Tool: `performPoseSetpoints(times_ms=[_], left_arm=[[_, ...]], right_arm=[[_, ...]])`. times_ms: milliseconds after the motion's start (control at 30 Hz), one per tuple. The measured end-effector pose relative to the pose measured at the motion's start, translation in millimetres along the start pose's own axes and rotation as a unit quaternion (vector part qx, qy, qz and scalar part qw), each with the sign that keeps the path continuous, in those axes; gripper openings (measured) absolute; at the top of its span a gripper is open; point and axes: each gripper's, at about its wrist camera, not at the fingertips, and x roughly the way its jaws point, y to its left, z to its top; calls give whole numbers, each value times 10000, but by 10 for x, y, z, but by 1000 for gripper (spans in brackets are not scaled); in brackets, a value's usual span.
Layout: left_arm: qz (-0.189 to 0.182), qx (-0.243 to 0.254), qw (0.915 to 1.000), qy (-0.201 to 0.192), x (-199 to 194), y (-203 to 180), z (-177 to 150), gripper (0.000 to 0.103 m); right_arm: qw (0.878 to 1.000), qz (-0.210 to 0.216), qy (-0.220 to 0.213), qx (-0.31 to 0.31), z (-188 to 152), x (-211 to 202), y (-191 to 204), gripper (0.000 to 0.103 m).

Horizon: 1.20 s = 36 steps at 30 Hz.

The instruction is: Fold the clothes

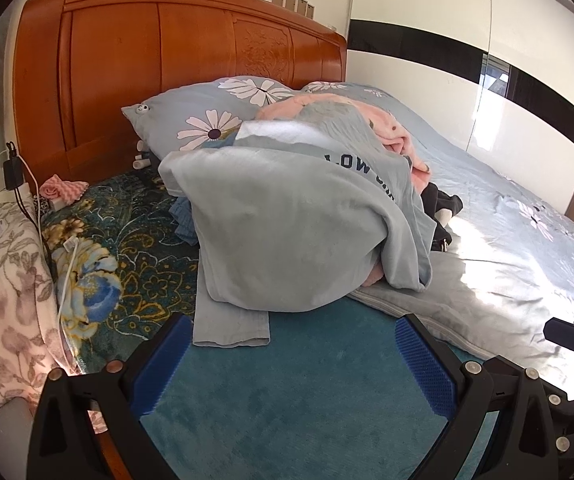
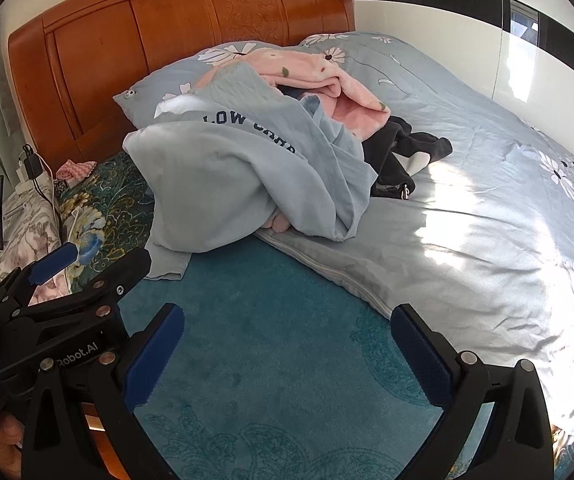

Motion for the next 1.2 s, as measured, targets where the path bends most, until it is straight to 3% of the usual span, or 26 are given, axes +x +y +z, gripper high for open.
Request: performPoseSetpoints(times_ms=[367, 1200], left_arm=[[98, 99, 9997, -206, -135, -34, 27, 103], [234, 278, 9990, -250, -381, -58, 92, 103]], right_arm=[[10000, -13, -67, 18, 18, -105, 26, 103], [9998, 99, -177, 50, -2, -301, 67, 103]])
